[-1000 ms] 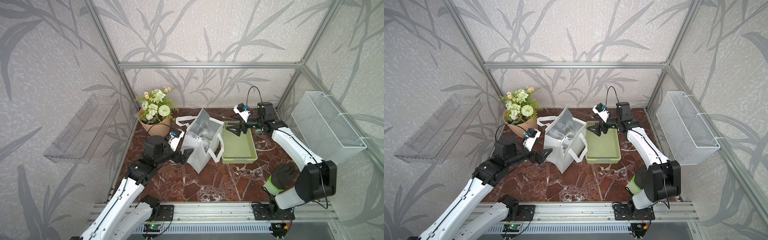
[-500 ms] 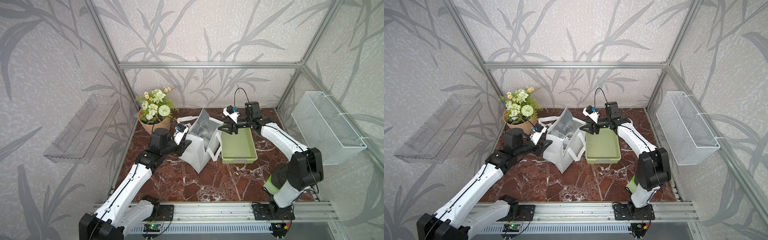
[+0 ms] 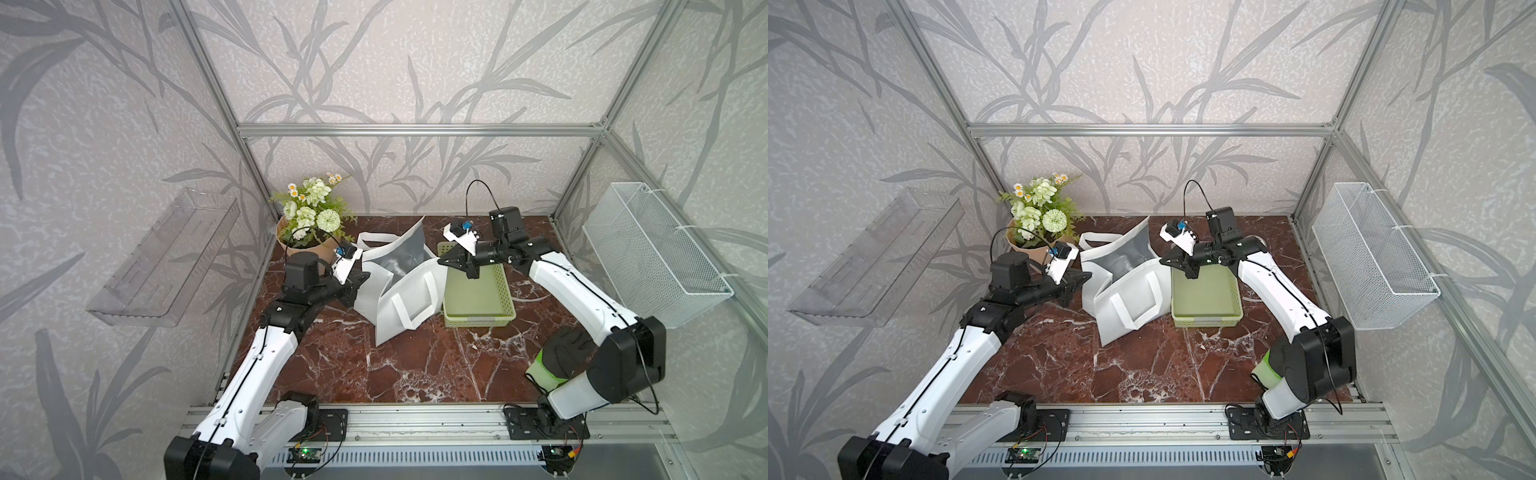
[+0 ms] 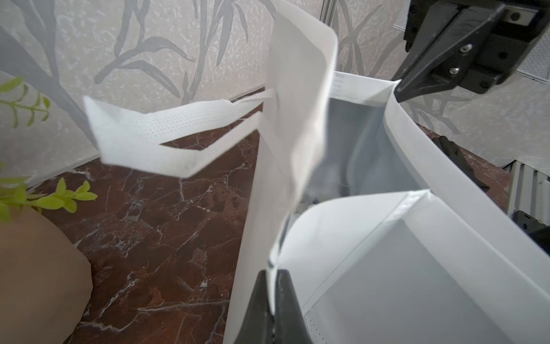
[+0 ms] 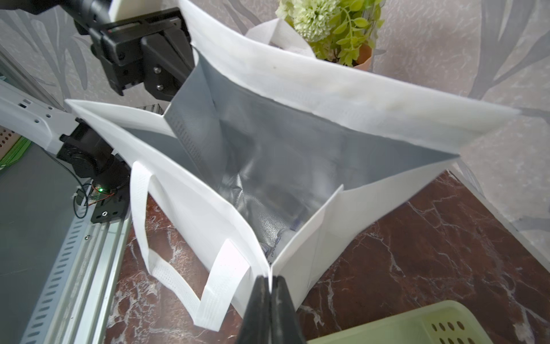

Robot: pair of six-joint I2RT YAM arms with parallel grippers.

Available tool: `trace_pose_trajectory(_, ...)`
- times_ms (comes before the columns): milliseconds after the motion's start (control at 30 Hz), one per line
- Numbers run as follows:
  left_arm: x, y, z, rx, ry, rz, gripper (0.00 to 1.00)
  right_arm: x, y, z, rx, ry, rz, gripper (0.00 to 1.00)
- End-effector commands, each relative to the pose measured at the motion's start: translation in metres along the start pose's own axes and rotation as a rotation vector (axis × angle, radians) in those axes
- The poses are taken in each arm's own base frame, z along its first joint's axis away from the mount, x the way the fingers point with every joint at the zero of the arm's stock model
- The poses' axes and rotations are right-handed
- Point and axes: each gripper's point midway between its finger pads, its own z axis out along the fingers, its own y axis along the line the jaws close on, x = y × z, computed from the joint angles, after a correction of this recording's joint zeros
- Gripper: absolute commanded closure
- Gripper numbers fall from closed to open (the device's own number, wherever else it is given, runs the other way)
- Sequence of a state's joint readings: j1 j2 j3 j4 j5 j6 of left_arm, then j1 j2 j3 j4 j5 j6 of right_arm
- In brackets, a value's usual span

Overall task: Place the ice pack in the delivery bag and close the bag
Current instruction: Close the delivery bag at the center of the board.

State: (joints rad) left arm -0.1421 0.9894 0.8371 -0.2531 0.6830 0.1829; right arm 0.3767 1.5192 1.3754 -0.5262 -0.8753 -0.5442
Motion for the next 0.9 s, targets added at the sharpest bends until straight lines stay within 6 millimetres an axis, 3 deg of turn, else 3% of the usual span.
trace_pose_trajectory(0, -0.018, -0.005, -0.006, 0.067, -0.062, 0.028, 1.00, 0.002, 0.023, -0.009, 0.000, 0.033, 0.039, 1.00)
trace_pose_trajectory(233, 0.001, -0.009, -0.005, 0.138, -0.022, -0.006, 0.99, 0.026, 0.006, -0.002, 0.089, 0.084, 0.042, 1.00)
trace_pose_trajectory(400, 0.013, -0.014, -0.012, 0.133, -0.009, -0.021, 0.88, 0.028, -0.008, 0.002, 0.130, 0.098, 0.005, 0.98)
trace_pose_trajectory(733, 0.012, -0.041, -0.035, 0.184, -0.060, -0.098, 0.32, 0.024, -0.016, 0.007, 0.140, 0.087, 0.000, 0.98)
trace_pose_trajectory(867, 0.014, -0.049, -0.037, 0.227, -0.080, -0.164, 0.17, 0.024, -0.020, 0.009, 0.155, 0.089, -0.006, 0.98)
